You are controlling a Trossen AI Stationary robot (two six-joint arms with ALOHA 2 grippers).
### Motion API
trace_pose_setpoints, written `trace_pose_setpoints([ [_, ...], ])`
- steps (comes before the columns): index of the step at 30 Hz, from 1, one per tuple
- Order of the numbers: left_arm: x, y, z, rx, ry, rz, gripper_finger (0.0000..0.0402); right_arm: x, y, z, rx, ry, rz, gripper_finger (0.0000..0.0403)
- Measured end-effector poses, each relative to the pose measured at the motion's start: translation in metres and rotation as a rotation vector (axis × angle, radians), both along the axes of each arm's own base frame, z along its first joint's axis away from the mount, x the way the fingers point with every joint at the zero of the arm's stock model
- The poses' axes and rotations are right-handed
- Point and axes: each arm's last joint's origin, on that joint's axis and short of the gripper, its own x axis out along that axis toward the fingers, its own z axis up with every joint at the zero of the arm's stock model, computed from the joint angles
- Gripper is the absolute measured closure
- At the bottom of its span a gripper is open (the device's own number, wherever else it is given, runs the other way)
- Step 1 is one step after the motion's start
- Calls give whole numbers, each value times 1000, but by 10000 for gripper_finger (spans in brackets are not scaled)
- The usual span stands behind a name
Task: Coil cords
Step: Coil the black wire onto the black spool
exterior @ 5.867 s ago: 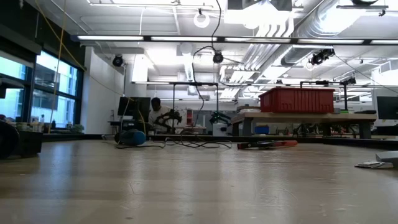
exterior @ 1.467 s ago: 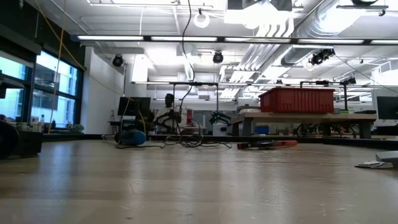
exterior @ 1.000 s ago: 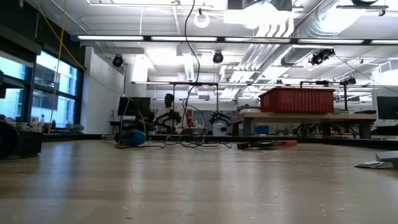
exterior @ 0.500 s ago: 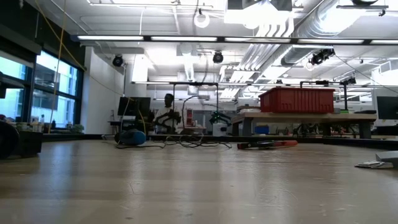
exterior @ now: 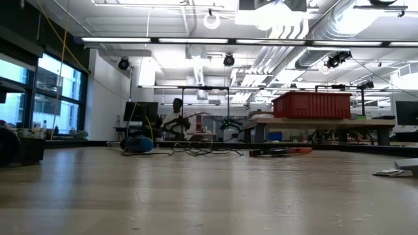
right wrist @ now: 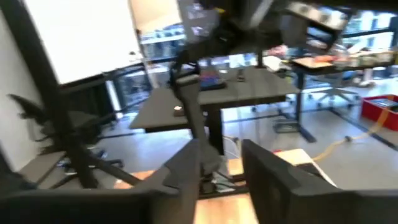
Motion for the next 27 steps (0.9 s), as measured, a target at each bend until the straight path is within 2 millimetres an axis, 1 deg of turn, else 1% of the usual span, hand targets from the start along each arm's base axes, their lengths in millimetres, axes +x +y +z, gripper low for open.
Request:
trace_pose_setpoints([
  [4,-15,-8,10,23,-48,42,402,7,-2,-5,-20,10,-73,235],
  [7,-21,-11,14,29,-75,71,402,20,-3,-12,-51,0,-73,219],
  [10,-21,-12,15,27,-81,86,401,37,-5,-24,-93,-3,-75,216],
  [13,-23,-12,16,26,-91,97,402,50,-9,-33,-128,-4,-102,215],
  [17,-22,-12,16,28,-92,100,402,61,-15,-47,-218,53,-197,215],
  [23,-23,-12,16,40,-95,104,402,73,-23,-62,-258,84,-200,215],
  [27,-22,-12,15,39,-93,104,402,76,-24,-65,-250,93,-200,220],
])
